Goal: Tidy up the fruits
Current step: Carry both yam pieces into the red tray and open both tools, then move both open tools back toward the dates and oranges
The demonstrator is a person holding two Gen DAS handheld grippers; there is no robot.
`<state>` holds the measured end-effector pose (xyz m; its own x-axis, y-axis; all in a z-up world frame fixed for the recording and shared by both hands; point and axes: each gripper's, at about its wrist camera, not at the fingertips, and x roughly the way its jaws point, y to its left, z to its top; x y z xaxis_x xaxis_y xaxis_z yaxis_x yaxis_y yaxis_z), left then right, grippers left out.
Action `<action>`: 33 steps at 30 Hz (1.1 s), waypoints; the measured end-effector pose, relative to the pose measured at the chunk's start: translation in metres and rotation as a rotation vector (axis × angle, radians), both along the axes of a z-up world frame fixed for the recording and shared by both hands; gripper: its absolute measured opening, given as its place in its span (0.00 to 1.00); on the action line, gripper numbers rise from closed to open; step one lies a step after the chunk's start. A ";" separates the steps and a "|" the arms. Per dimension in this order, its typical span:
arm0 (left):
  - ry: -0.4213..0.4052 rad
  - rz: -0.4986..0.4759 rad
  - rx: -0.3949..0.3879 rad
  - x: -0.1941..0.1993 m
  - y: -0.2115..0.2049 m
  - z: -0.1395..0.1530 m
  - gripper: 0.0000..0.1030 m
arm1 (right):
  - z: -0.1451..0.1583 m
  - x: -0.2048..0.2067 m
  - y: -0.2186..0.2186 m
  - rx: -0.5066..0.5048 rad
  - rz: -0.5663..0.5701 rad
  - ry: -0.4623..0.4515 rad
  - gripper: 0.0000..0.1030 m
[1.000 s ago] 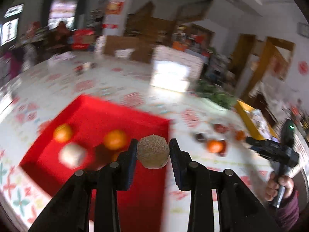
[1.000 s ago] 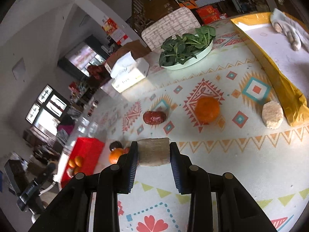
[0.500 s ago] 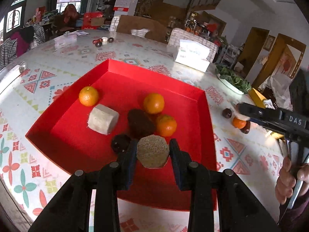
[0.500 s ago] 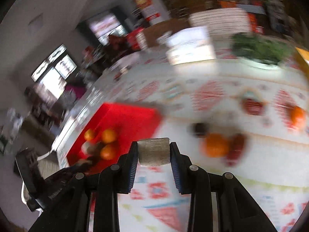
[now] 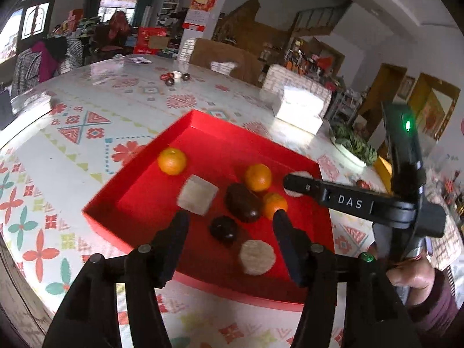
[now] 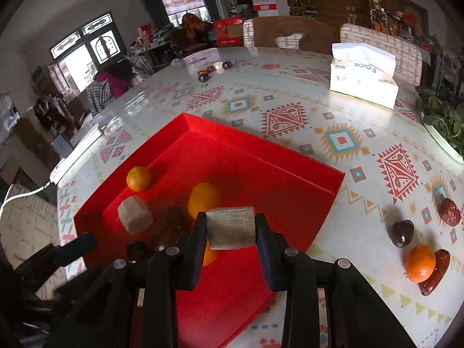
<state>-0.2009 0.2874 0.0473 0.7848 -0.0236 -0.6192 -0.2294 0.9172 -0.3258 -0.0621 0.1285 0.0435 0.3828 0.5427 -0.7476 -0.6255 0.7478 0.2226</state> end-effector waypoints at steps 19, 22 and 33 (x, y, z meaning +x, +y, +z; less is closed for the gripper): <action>-0.054 -0.032 0.050 -0.011 -0.030 0.027 0.66 | 0.048 0.003 -0.128 0.163 -0.189 -0.043 0.36; -0.064 -0.059 0.054 -0.009 -0.045 0.031 0.67 | 0.052 0.004 -0.171 0.126 -0.268 -0.089 0.36; -0.036 -0.166 0.106 0.005 -0.098 0.032 0.69 | 0.003 0.033 -0.215 0.025 -0.383 0.013 0.36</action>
<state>-0.1961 0.1892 0.0795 0.7971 -0.0905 -0.5971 -0.0623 0.9711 -0.2303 -0.0296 -0.0866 0.0466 0.5517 0.3803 -0.7423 -0.2986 0.9211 0.2499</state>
